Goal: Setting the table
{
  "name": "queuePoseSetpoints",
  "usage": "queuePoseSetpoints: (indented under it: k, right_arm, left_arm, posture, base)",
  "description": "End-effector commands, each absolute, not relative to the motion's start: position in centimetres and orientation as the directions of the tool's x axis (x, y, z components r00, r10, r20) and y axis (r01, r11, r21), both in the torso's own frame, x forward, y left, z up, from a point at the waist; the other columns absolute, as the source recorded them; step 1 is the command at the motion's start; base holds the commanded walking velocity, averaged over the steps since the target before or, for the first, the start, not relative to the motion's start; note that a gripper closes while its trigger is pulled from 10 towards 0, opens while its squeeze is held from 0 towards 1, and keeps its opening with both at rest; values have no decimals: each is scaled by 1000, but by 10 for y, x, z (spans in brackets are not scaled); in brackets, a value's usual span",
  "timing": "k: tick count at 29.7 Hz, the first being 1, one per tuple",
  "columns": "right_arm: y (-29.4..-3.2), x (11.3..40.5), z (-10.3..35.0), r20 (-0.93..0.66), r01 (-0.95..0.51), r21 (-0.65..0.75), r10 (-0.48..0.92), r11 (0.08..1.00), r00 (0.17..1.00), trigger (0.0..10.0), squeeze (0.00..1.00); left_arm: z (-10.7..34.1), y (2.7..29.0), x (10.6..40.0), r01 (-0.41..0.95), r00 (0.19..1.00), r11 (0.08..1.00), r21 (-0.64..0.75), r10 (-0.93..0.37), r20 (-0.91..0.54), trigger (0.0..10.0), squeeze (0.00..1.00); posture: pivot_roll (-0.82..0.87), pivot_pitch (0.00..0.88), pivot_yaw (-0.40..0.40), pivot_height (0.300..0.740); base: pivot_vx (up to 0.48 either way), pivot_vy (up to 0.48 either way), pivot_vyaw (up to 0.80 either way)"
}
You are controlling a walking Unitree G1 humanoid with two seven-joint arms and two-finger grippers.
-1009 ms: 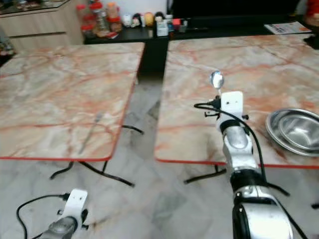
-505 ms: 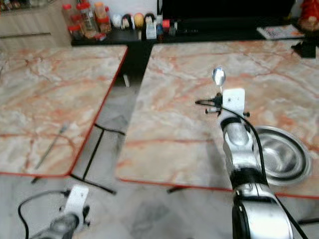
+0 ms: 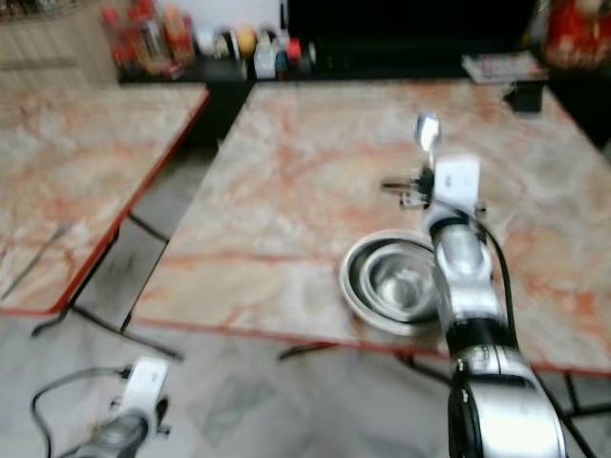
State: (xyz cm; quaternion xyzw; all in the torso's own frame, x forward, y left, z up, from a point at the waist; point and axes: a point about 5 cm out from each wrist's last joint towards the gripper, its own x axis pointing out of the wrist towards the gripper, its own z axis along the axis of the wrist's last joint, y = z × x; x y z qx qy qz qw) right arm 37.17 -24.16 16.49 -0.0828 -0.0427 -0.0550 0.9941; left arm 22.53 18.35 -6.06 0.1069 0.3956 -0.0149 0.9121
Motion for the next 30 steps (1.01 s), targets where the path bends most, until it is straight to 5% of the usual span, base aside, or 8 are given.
queuePoseSetpoints:
  k: [1,30]
  right_arm:
    - [-234,375,173,120,100,-152,-83,983,989,10000,0]
    - [-237,376,155,-38,123,-123,-129,985,991,10000,0]
  left_arm:
    - [-59,197,224,97,686,973,211,88,-722,10000,0]
    - [-60,199,224,101,679,974,205,83,-730,10000,0]
  posture:
    - [-87,47,62,740]
    - [-90,46,88,740]
  base:
    - [0,-480,0]
    - [0,-32,0]
